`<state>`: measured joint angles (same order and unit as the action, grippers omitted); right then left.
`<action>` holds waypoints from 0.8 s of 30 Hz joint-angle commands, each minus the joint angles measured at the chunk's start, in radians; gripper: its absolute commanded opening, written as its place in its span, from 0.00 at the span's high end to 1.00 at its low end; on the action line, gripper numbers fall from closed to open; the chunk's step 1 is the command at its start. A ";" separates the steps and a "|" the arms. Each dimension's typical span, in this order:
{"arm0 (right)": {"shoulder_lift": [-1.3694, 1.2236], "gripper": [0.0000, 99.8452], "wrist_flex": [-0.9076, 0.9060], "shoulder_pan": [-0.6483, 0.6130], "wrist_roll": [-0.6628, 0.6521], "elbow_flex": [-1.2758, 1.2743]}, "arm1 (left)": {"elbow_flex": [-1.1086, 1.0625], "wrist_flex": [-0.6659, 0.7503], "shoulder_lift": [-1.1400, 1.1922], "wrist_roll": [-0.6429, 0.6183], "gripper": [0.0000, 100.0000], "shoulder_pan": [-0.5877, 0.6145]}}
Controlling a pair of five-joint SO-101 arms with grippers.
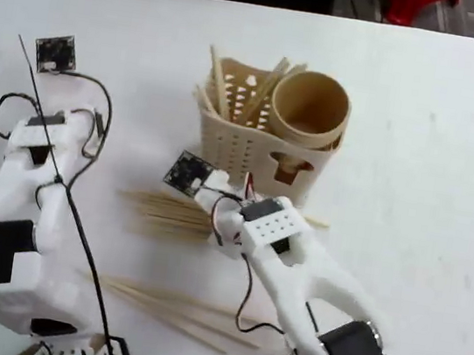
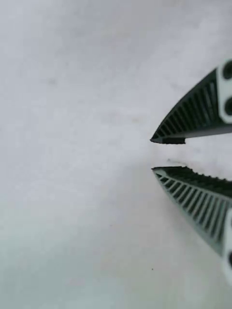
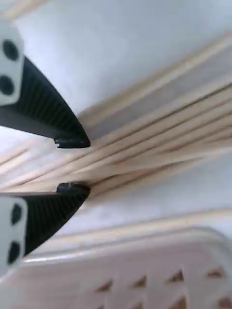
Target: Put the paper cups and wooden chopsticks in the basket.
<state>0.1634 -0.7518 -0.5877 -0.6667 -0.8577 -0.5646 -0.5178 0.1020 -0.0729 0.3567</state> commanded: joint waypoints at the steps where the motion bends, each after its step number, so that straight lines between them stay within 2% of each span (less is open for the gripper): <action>1: 0.070 0.87 -0.105 -0.038 -0.055 0.031 | 0.028 0.025 -0.007 0.012 0.90 -0.013; 7: 0.248 0.87 -0.142 -0.094 -0.054 -0.057 | 0.029 0.025 -0.007 0.012 0.90 -0.015; 12: 0.337 0.87 -0.150 -0.047 -0.052 -0.060 | 0.028 0.025 -0.007 0.012 0.90 -0.015; 17: 0.323 0.87 -0.130 -0.077 -0.061 -0.094 | 0.028 0.025 -0.007 0.012 0.90 -0.015; 24: 0.222 0.87 -0.015 -0.097 -0.061 -0.132 | 0.025 0.025 -0.007 0.012 0.90 -0.015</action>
<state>0.4135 -0.8147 -0.6859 -0.7158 -0.9943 -0.5646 -0.5178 0.1020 -0.0729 0.3567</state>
